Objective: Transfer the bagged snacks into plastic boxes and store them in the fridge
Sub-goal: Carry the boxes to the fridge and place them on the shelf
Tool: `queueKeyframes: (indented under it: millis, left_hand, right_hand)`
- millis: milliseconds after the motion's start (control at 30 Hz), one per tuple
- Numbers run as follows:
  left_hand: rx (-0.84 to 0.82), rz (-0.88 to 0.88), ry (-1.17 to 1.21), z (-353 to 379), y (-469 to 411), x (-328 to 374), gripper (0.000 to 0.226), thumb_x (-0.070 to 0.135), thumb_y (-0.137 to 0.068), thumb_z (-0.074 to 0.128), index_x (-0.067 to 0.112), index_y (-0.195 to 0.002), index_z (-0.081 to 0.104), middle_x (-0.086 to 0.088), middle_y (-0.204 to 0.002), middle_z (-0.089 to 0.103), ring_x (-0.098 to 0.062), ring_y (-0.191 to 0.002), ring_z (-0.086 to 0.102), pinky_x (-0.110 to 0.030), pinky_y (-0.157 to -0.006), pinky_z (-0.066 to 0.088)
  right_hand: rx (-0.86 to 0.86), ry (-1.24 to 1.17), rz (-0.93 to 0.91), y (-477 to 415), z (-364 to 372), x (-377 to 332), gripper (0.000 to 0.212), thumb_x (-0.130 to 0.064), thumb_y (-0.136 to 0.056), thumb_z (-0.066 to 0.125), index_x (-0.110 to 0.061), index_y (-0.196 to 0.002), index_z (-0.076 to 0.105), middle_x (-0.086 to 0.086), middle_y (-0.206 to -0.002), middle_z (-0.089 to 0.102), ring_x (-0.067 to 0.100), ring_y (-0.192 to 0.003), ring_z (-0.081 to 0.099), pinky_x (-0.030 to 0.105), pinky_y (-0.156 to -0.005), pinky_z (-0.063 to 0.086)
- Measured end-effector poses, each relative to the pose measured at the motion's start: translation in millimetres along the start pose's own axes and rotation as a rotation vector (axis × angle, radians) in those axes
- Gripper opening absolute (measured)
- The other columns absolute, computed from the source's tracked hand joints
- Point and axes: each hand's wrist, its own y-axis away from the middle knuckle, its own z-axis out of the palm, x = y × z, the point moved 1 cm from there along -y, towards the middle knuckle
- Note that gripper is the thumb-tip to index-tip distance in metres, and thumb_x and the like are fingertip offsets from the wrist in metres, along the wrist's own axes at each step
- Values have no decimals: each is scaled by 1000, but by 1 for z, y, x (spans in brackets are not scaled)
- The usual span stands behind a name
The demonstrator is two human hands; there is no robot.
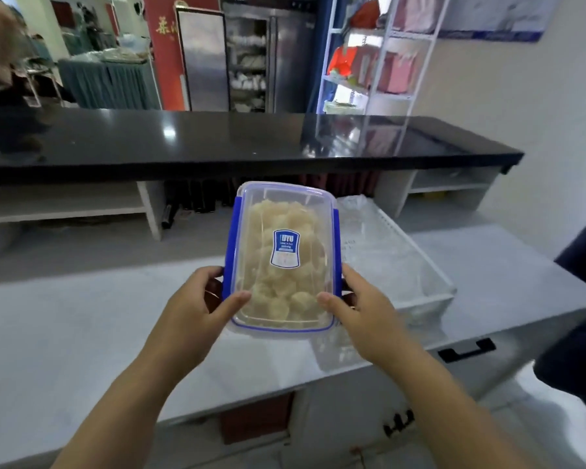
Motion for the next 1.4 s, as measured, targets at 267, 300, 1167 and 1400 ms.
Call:
queueKeyframes:
  millis: [267,300,1167,1400]
  left_hand:
    - [-260,266,83,152,26,123,47,48,-69,59,30,-111,47,13,-89,64,2,-79,63,-25,-64,54]
    - [-294,292,86,173,30,134,44,46,-71,60,30,-110,48,12,-88,64,3,-80,63,-25,-63,54]
    - [-1359,800,-87,706,217,340,39,44,-85,61,21,-116,52,9,-93,62,-7,-81,62,-27,-72,51]
    - [-1558,879,-100,815,268,392,34,40,-87,60,18,-111,53,8,-89,61,-7,-75,59,-20,-64,45]
  right_hand:
    - [336,71,20,104,-177,42,43,-28,-91,59,-36,-132,48,-14,-106,68,6,-90,66,27,-78,58]
    - [378,78,42,120,-195,50,45,-28,-91,59,-37,-134,47,-13,-106,69,5,-90,66,28,-79,58]
    - [1338,98,839,459,-471,264,30,-30,-86,65,-57,-96,57,-8,-93,71,14,-72,65,36,-74,55]
    - [1468,36,1003,503,-533,303,21,-44,-79,63,-44,-100,61,-7,-89,71,14,-78,67,37,-72,56]
